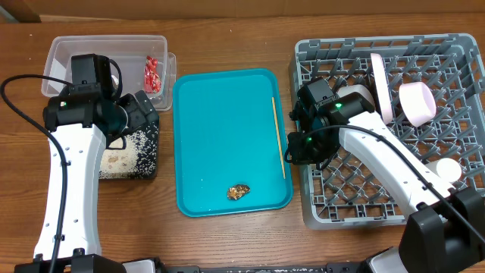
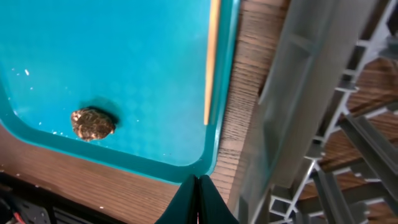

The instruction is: Sort waste into correct bins and load items into the dishwasher

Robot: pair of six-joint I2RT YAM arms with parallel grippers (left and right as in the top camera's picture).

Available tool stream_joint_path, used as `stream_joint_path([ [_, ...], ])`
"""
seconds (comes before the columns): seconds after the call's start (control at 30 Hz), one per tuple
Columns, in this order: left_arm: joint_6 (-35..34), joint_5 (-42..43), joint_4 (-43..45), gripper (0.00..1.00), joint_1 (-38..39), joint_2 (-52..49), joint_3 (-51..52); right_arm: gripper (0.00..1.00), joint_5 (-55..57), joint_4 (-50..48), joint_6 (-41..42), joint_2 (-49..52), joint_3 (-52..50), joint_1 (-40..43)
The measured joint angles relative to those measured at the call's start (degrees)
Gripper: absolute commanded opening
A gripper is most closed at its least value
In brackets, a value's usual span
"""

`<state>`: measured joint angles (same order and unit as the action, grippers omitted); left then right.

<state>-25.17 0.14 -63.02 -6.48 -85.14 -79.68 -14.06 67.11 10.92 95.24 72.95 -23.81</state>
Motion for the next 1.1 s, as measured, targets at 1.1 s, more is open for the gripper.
stream_joint_path([
  [1.1,0.0,0.0,0.0,1.0,0.0,0.0,0.0,0.04,6.16,3.45,6.67,0.0,0.0,-0.28],
])
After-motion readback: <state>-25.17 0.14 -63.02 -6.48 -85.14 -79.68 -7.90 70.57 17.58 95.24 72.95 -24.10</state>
